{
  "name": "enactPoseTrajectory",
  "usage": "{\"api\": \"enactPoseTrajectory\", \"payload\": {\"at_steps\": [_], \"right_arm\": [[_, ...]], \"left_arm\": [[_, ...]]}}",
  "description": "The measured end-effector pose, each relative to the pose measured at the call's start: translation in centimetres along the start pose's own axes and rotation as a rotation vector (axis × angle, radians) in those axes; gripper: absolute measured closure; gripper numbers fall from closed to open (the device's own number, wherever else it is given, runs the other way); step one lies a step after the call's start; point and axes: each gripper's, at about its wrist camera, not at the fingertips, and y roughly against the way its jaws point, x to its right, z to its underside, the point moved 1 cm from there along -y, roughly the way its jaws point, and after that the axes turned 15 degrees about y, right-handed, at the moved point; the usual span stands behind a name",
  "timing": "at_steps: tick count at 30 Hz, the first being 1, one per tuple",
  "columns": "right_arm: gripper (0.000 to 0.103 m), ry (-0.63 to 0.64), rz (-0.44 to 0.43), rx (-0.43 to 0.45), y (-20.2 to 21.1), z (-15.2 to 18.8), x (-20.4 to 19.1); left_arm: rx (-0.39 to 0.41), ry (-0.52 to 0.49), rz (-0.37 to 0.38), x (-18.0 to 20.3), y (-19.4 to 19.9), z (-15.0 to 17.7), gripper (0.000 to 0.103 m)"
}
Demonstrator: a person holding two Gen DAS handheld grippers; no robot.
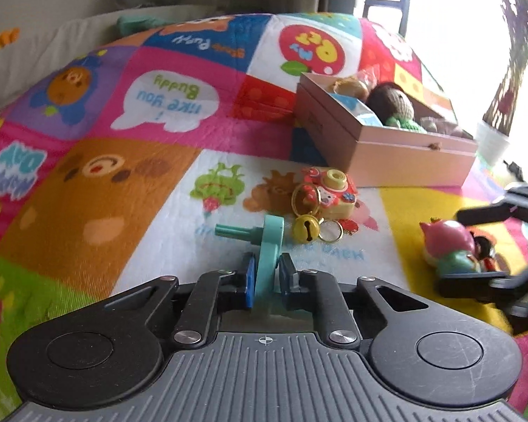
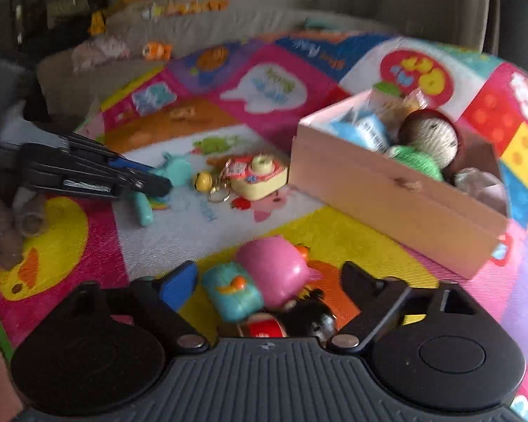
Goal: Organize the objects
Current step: 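Grasp the teal key toy with the left gripper while the right grasps the pink pig toy, then drop the teal key toy into the box with the left gripper while the right drops the pig toy in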
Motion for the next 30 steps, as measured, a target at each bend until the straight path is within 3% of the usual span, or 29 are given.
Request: {"api": "enactPoseTrajectory", "payload": {"at_steps": [4,10,16,20,25,28,30], "right_arm": [[0.036,-0.018,0.023,-0.021,0.3,-0.3,0.0],[0.037,-0.116,0.089,0.154,8.0,-0.3,1.7],[0.037,-0.163,0.257,0.241,12.5,0.9,4.1],[0.037,-0.22,0.268,0.253,12.8,2.1,5.3],[0.037,-0.25,0.292,0.229,12.7,3.5,6.2],[0.037,-0.269,0.308,0.227,13.1,4.3,6.7],[0.037,-0.286,0.306,0.236,13.1,4.9,7.2]], "left_arm": [[0.006,0.022,0.009,-0.3,0.3,0.1,0.088],[0.046,0.058,0.084,0.2,2.5,-0.9,0.089],[0.102,0.008,0.205,5.0,3.4,-6.3,0.089],[0.158,-0.051,0.248,10.2,1.3,-10.5,0.089],[0.114,-0.041,0.309,15.9,-3.4,-14.7,0.089],[0.055,-0.106,0.346,19.3,-6.3,-17.2,0.089],[-0.026,-0.14,0.373,21.0,-9.2,-18.6,0.085]]}}
